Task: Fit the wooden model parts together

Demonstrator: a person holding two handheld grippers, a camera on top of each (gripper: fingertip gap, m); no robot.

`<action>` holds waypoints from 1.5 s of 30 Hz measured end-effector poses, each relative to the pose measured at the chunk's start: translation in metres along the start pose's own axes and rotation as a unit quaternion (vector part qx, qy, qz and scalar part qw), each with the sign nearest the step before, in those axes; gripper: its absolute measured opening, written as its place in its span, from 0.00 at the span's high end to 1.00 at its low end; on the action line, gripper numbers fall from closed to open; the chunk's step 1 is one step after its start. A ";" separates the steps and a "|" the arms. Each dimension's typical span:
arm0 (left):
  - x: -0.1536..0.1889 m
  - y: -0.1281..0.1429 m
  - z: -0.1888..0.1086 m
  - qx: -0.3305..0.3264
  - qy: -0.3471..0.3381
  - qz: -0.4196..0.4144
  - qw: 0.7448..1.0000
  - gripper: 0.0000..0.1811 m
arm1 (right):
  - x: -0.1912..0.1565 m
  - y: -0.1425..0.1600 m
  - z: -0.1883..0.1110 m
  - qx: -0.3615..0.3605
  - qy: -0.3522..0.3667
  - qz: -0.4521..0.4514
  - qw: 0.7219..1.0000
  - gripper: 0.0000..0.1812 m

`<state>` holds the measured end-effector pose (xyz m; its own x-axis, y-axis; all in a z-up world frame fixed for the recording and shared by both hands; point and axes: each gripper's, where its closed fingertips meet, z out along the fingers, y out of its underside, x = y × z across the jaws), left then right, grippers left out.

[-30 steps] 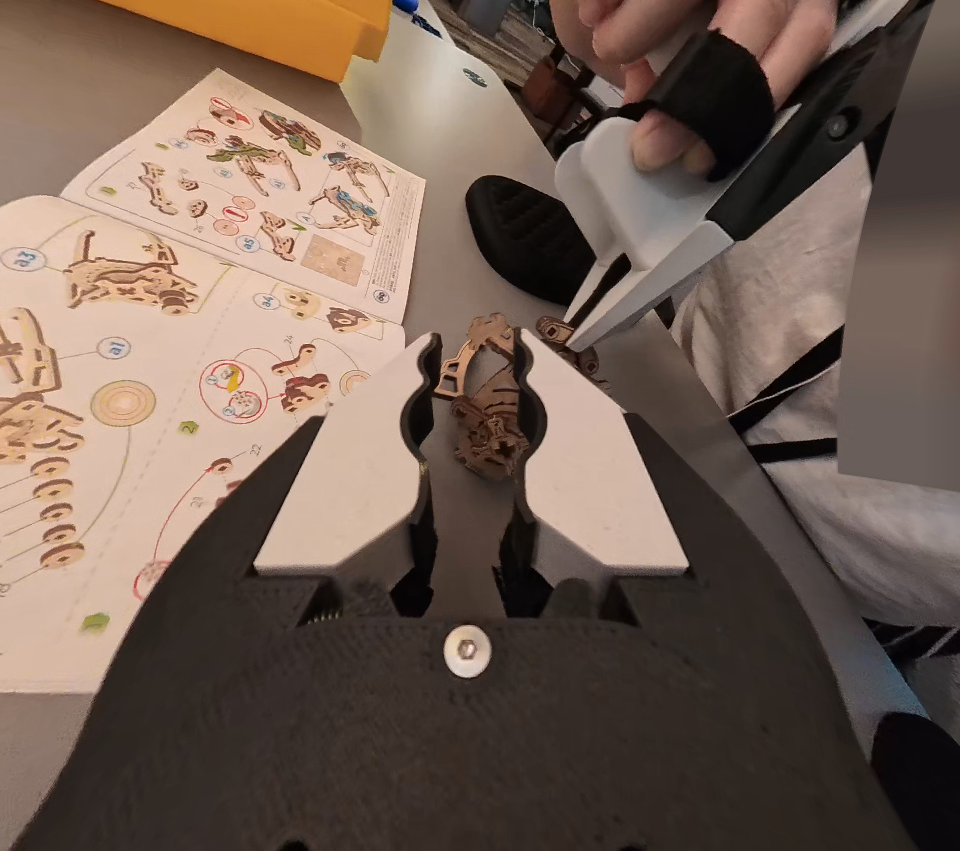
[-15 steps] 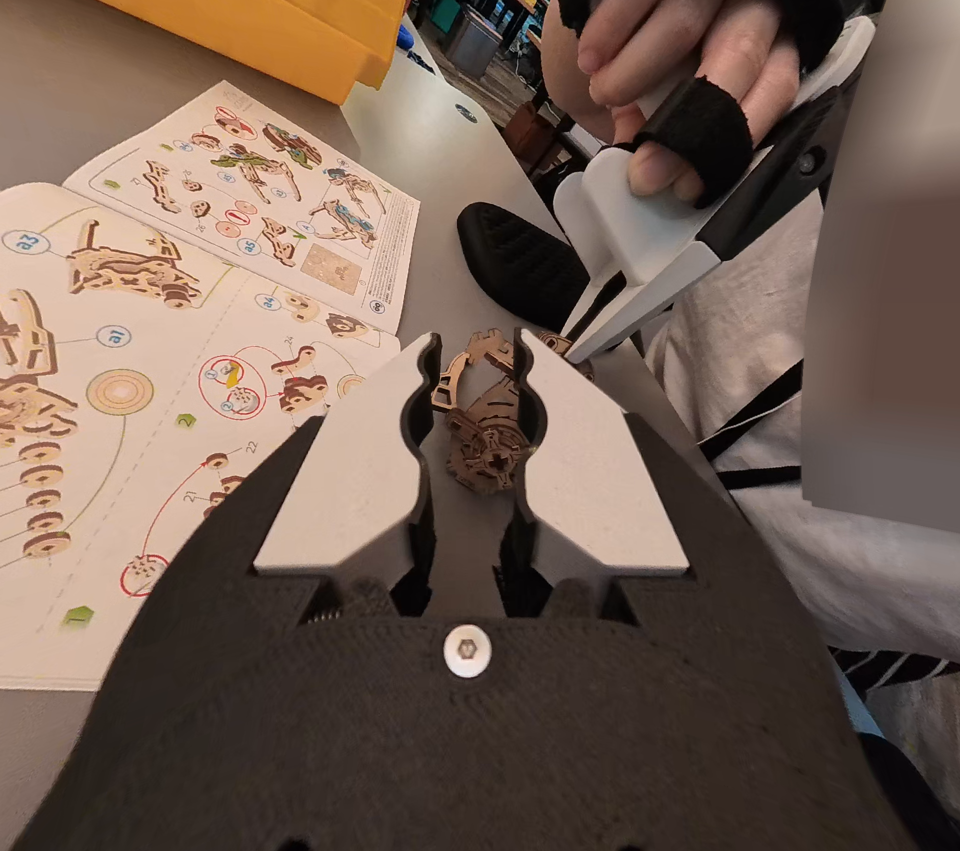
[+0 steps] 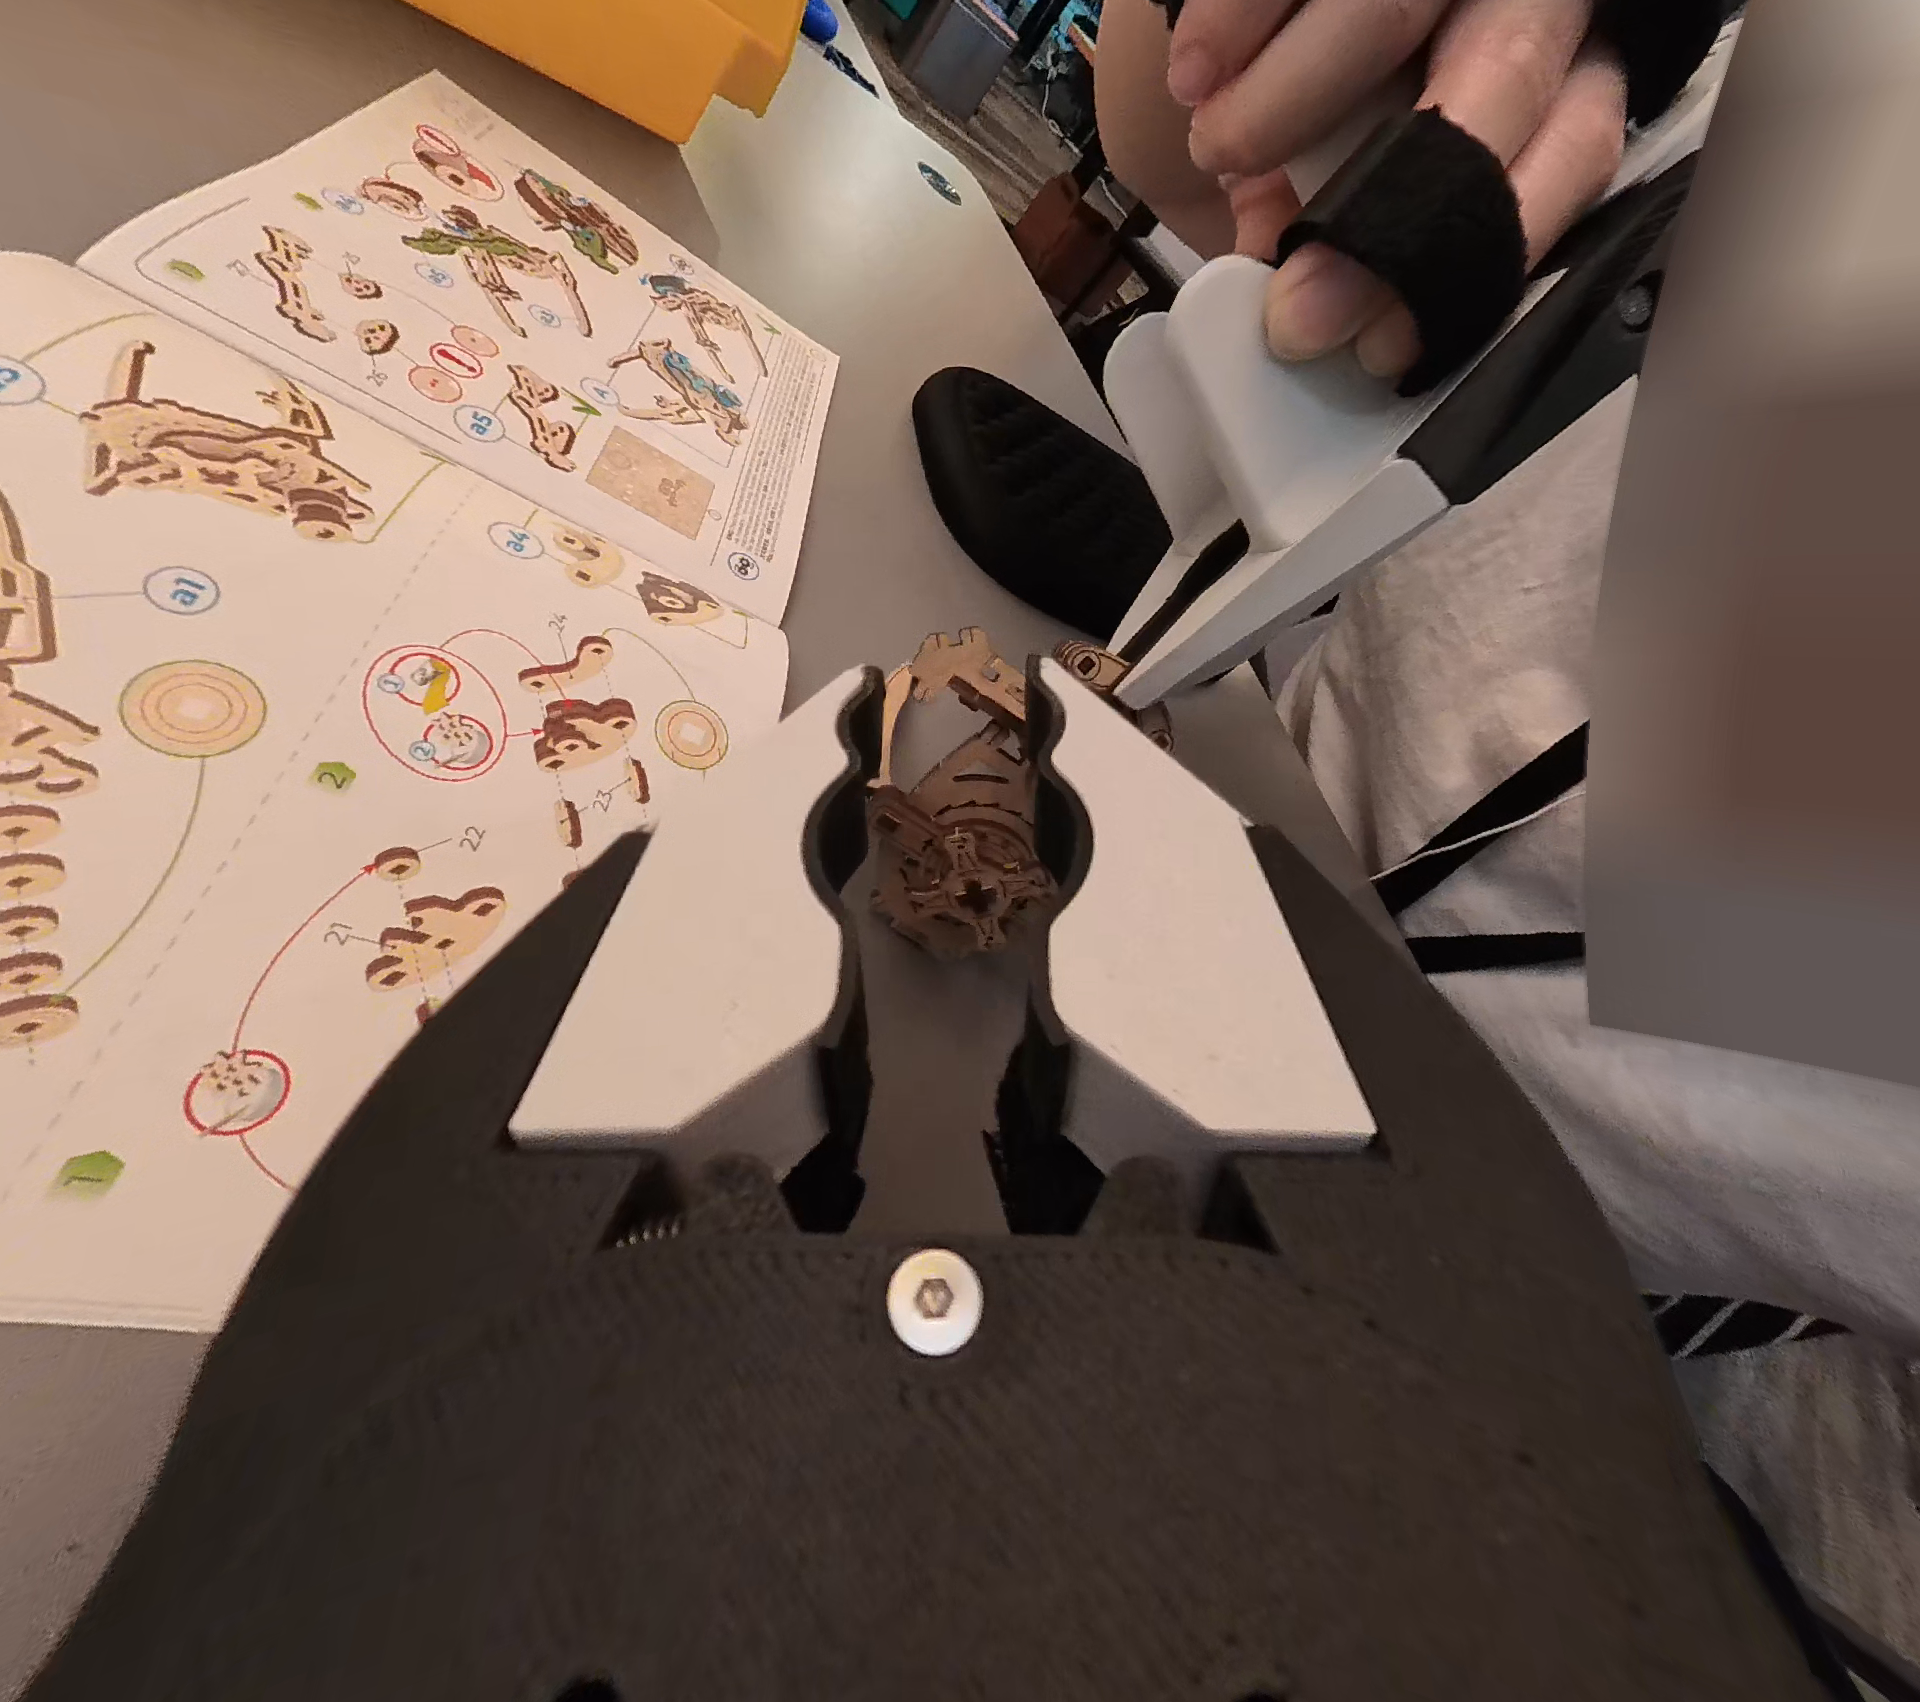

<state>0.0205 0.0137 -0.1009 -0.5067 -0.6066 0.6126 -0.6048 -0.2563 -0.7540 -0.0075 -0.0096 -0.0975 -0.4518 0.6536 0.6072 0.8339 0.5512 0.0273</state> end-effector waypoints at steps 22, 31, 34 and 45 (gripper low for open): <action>-0.002 0.002 -0.006 0.000 -0.003 -0.036 0.999 0.89 | 0.000 0.000 0.001 -0.014 0.008 -0.005 1.000 0.94; 0.003 0.008 0.000 -0.016 0.011 -0.053 0.998 0.86 | 0.001 -0.001 0.002 -0.018 0.012 -0.009 1.000 0.94; 0.003 0.011 0.003 -0.028 0.008 -0.052 0.998 0.87 | 0.000 -0.001 0.001 -0.019 0.012 -0.009 1.000 0.94; 0.008 0.011 0.003 -0.020 0.029 -0.073 0.997 0.96 | -0.001 0.001 0.002 -0.023 0.017 -0.008 1.000 0.94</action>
<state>0.0118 0.0037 -0.1054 -0.4460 -0.5207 0.7280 -0.6976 -0.3074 -0.6472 -0.0063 -0.0090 -0.0996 -0.4553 0.6255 0.6336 0.8401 0.5375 0.0730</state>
